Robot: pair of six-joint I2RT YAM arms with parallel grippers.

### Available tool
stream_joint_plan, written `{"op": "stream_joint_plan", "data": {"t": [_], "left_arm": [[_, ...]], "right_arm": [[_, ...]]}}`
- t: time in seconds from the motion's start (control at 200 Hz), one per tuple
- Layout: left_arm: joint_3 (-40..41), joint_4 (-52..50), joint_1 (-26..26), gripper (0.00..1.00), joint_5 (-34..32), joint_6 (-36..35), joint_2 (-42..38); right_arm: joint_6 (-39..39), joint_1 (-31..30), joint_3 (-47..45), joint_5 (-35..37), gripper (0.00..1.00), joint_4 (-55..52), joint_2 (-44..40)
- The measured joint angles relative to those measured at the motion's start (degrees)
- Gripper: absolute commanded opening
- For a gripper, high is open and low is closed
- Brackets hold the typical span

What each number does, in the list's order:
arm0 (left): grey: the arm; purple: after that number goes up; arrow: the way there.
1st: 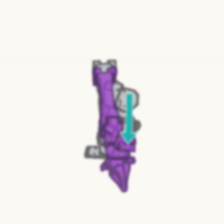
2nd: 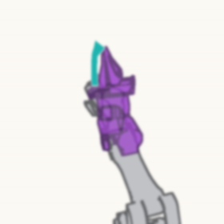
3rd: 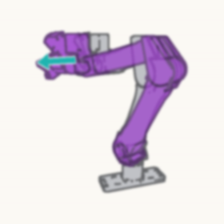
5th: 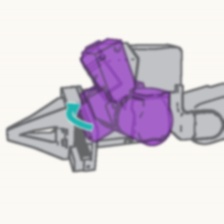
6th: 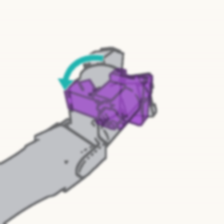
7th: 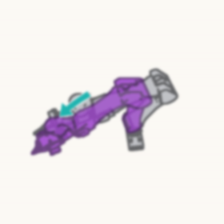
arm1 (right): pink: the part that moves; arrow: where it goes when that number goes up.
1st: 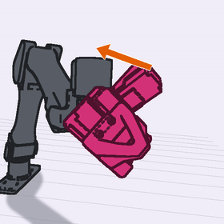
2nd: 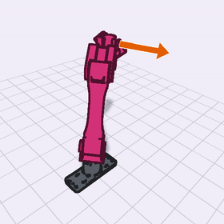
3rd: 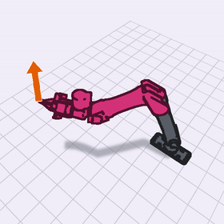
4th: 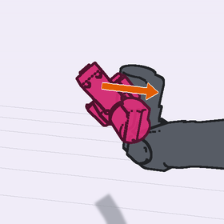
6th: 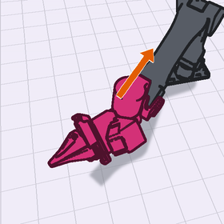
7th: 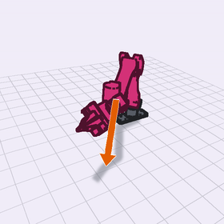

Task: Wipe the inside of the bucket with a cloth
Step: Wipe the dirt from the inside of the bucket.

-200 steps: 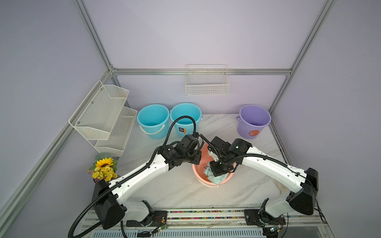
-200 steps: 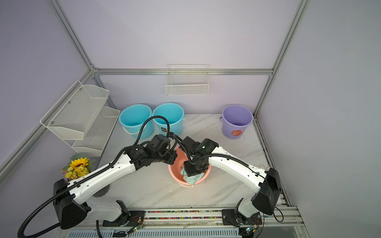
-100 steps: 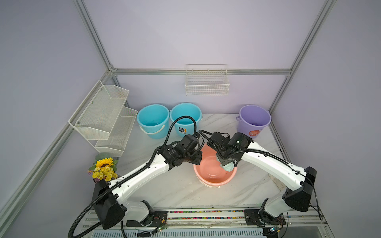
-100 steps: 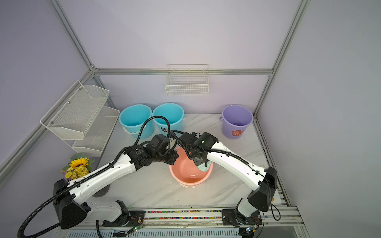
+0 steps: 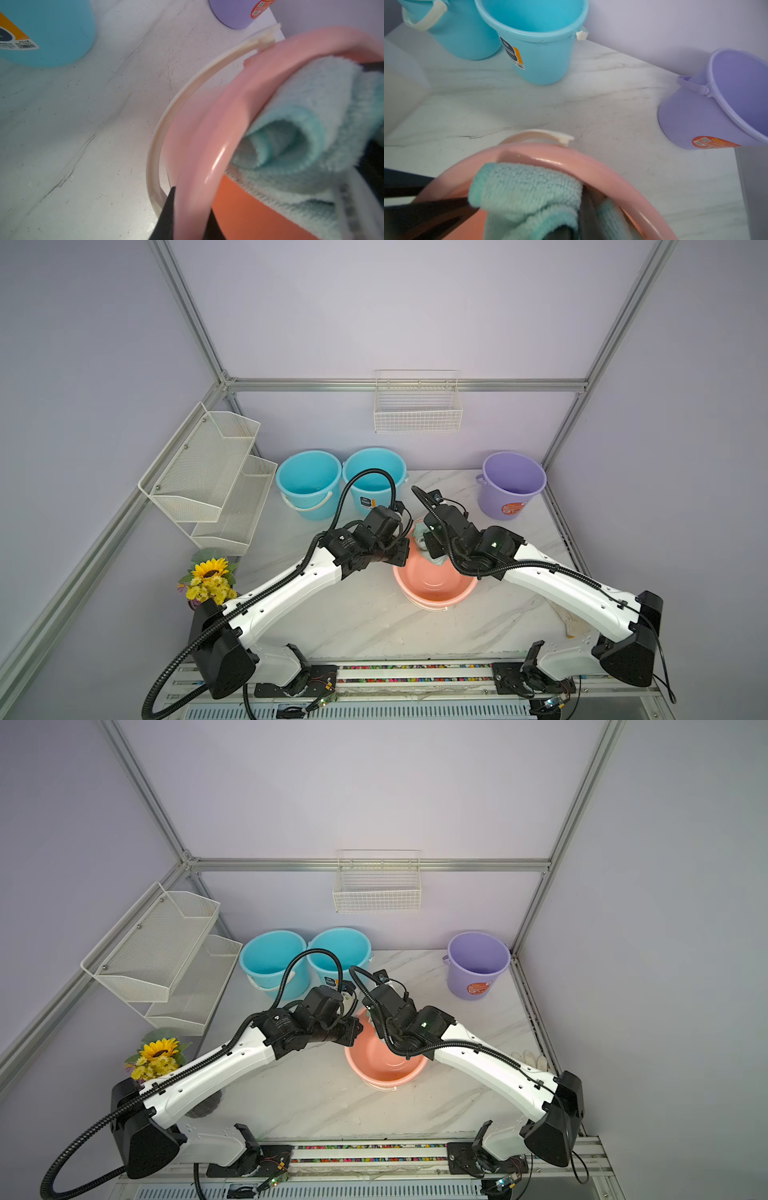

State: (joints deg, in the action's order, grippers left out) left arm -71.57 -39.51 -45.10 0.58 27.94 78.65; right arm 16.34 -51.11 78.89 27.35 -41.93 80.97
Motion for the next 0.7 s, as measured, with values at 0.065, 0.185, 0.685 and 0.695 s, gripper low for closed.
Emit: {"op": "stream_joint_plan", "data": {"t": [0.065,0.185,0.685,0.695], "left_arm": [[0.0,-0.1,0.1,0.0,-0.1,0.0,0.0],[0.0,-0.9,0.1,0.0,-0.4,0.0,0.0],[0.0,-4.7,-0.4,0.0,-1.5,-0.1,-0.4],[0.0,-4.7,-0.4,0.0,-1.5,-0.1,-0.4]], "right_arm": [[1.2,0.0,0.1,-2.6,0.0,1.3,0.2],[5.4,0.2,0.0,-9.0,0.0,2.9,0.4],[33.3,1.0,-15.3,-35.9,0.0,12.5,-5.3],[33.6,1.0,-15.5,-36.3,0.0,12.6,-5.4]]}}
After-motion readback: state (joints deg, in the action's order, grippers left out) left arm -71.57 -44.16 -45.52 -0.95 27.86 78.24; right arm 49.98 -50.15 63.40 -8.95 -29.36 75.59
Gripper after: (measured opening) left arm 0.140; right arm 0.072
